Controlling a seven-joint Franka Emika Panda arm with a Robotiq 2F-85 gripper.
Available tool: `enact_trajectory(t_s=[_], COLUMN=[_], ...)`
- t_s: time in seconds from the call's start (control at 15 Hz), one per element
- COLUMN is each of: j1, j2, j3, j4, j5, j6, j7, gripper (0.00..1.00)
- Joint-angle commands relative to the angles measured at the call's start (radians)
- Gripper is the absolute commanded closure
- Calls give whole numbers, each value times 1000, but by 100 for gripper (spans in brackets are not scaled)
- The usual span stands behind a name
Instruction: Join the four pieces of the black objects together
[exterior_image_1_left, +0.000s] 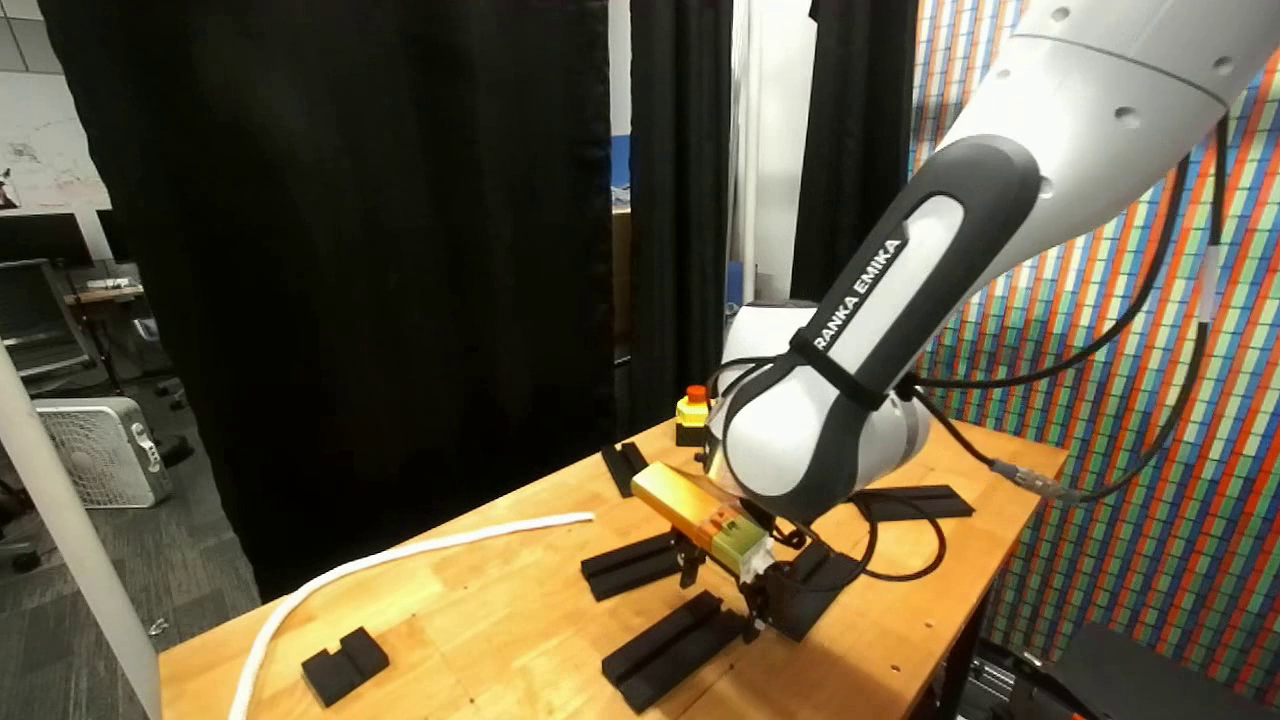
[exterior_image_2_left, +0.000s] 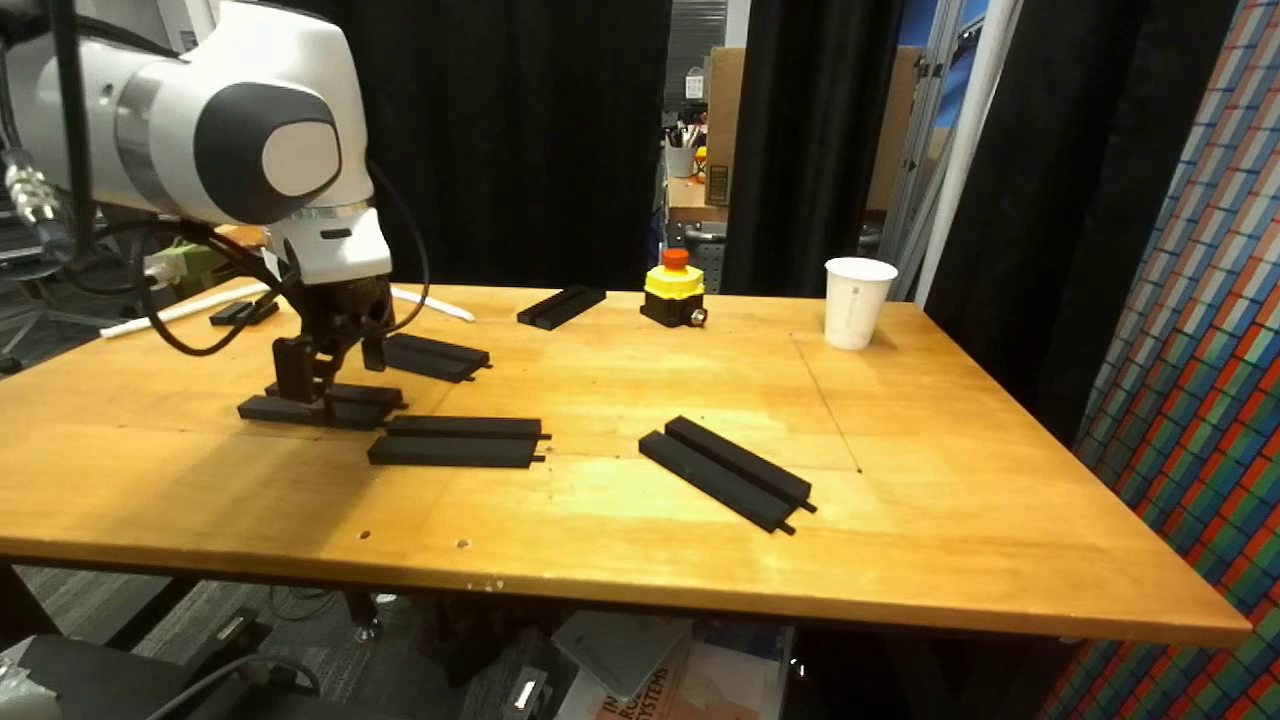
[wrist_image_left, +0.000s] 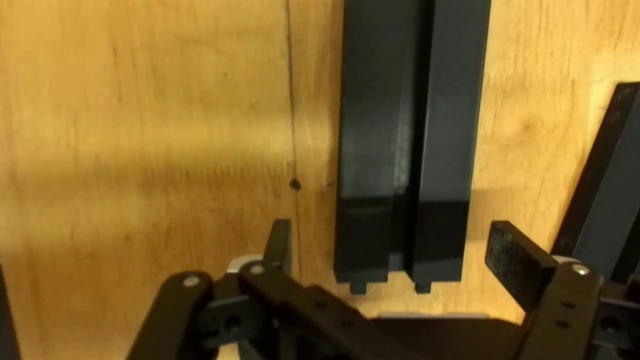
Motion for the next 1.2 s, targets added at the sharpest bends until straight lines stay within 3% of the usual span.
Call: enact_trajectory(t_s=[0.0,0.27,0.53,0.87,1.13], j1=[-40,-101,-182,-248,-256], j2=[-167,-238,-221,-158,-95], j3=[2,-6,-38,-76,-79], j4=[-110,-148,-119,-120,-115], j5=[-98,-94,-136,-175,-157], j6=[-45,-154,-216,-140,-20], j7=[67,-51,-194,-387,-507], gripper=[0,0,0,0,0])
